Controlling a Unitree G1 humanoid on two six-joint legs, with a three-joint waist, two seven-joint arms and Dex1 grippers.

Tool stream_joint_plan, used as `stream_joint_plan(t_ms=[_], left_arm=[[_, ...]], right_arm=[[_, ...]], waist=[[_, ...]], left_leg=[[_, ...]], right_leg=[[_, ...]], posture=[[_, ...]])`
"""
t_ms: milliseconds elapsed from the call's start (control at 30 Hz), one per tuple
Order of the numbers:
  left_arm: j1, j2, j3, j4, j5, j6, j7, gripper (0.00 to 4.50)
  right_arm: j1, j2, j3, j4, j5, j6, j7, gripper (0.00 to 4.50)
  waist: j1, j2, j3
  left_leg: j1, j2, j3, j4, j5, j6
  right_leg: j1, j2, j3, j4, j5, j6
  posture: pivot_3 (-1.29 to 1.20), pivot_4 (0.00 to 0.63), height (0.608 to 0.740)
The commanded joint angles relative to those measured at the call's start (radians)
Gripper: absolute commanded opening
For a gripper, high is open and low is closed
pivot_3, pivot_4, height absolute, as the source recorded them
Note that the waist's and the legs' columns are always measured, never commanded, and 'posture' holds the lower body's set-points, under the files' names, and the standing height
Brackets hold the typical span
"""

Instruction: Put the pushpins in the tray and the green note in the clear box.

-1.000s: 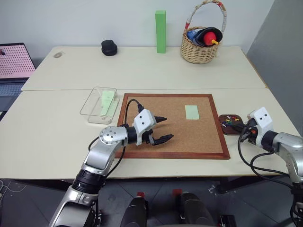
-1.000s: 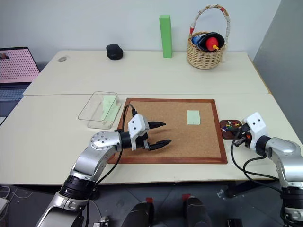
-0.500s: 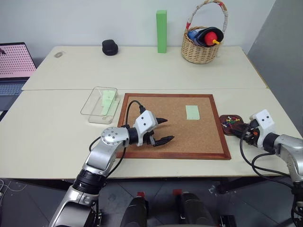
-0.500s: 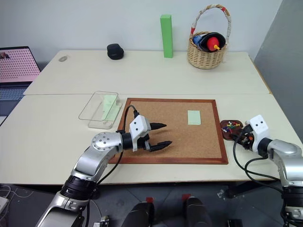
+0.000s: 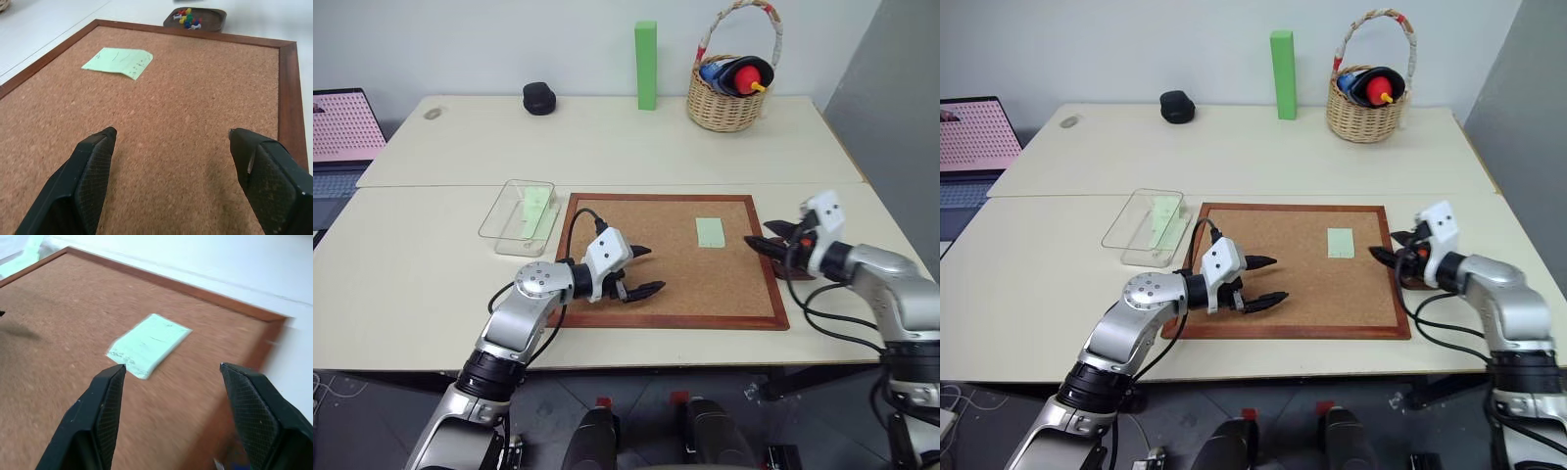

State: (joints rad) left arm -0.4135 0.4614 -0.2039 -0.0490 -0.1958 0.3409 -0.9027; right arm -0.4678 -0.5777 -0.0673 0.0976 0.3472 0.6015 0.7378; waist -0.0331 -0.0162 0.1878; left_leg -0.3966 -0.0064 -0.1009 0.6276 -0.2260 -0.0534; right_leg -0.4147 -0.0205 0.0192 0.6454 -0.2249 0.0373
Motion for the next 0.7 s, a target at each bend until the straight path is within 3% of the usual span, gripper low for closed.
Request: stream_joint_plan(t_ms=[33,200,700], left_arm=[[0.010,0.024,0.042,-0.060,-0.016,0.009,0.016,3.91],[0.039,0.047,0.059,-0.079,-0.017,0.017,0.025,3.91],[0.050,0.057,0.065,-0.075,-0.008,0.008,0.038,3.91]], right_arm=[[-0.057,0.026,0.028,0.051,-0.034,-0.054,-0.006,3.44],[-0.094,0.049,0.085,0.114,-0.082,-0.056,-0.011,4.41],[-0.134,0.078,0.187,0.147,-0.100,0.051,0.065,4.46]], waist=[[0.001,0.000,0.000],[0.002,0.000,0.000],[-0.003,0.000,0.000]], left_leg=[[0.000,0.000,0.000,0.000,0.000,0.000],[-0.001,0.000,0.000,0.000,0.000,0.000],[0.001,0.000,0.000,0.000,0.000,0.000]], right_leg=[[0.000,0.000,0.000,0.000,0.000,0.000],[0.000,0.000,0.000,0.000,0.000,0.000],[0.000,0.000,0.000,0.001,0.000,0.000]], posture=[[0.00,0.150,0.740],[0.00,0.150,0.740],[0.00,0.150,0.740]])
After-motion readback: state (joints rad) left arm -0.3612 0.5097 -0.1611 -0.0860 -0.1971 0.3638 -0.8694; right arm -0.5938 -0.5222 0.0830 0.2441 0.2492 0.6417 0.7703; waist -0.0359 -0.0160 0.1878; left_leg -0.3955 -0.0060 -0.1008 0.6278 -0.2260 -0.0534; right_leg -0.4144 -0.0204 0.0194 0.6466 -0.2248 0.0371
